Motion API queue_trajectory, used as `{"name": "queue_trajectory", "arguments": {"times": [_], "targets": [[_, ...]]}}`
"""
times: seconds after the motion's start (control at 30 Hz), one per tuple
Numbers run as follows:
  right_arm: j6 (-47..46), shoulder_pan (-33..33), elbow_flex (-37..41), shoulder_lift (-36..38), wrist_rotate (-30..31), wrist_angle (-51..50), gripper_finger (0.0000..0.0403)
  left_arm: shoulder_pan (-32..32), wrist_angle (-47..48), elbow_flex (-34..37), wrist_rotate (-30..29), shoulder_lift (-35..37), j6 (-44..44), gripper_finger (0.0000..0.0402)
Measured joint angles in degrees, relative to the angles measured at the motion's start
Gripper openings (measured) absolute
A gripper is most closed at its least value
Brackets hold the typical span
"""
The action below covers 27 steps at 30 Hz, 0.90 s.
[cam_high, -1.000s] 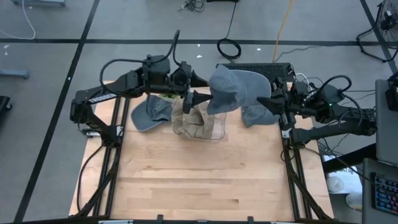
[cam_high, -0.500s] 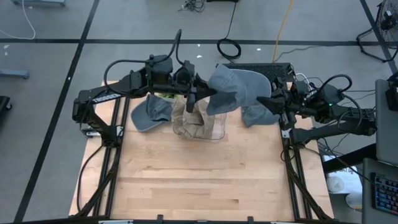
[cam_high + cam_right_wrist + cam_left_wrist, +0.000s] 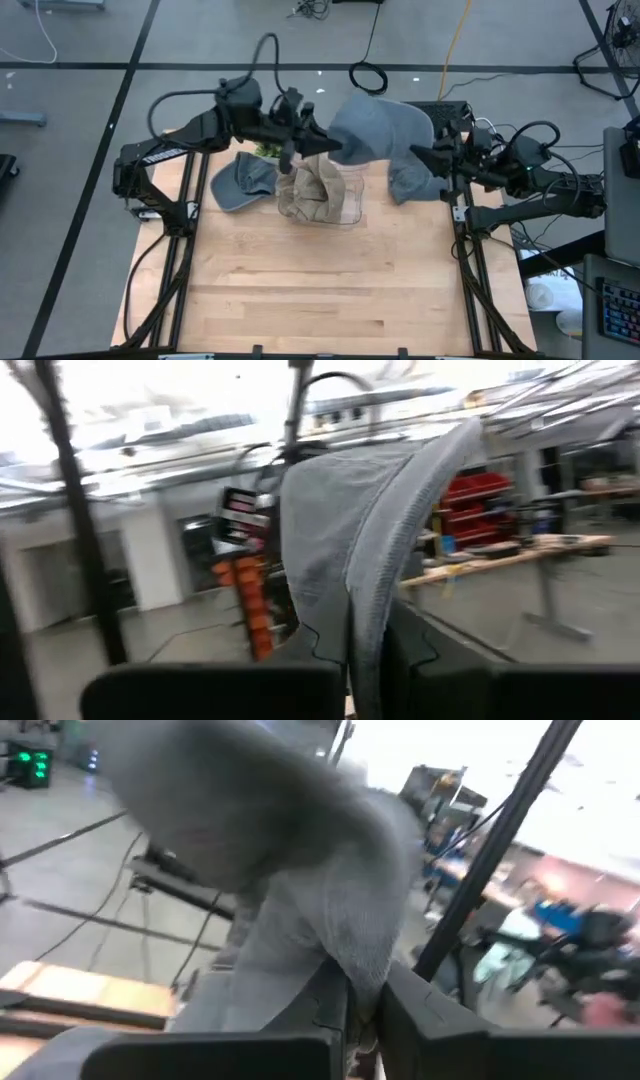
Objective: Pick & Place hat
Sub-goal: Put the bottom gray cap into the top transparent bin
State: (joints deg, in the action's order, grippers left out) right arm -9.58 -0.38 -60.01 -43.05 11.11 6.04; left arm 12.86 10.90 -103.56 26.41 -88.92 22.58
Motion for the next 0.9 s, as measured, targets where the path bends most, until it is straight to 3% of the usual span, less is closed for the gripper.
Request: {"name": "queue_trajectory", "arguments": {"times": [0.13,0.27,0.47,0.63,0.77,0.9], "targets": [[-1.51,0.00,-0.02,0.04,5.47,-0.63,0.0044,1.37,-3.29,-0.02,1.12,1.47,5.34,0.0024],[-1.47,0.00,0.00,0.22,7.25,-2.97,0.0101,4.05,-4.10,-0.01,1.76,3.42,10.79,0.0024],[1.43,-0.02,-0.04,0.22,16.56,-12.67,0.0196,8.57,-4.97,-0.03,2.94,6.22,18.23,0.0024],[4.74,-0.02,-0.04,-1.22,24.67,-17.37,0.0245,13.06,-5.26,-0.79,3.55,7.44,23.01,0.0024],[6.52,-0.02,-0.04,-2.76,27.99,-17.52,0.0264,15.99,-4.73,-4.45,5.13,7.10,22.07,0.0024],[7.71,0.00,-0.04,-3.75,27.85,-17.46,0.0272,17.34,0.16,-9.57,5.26,6.61,13.04,0.0024]]}}
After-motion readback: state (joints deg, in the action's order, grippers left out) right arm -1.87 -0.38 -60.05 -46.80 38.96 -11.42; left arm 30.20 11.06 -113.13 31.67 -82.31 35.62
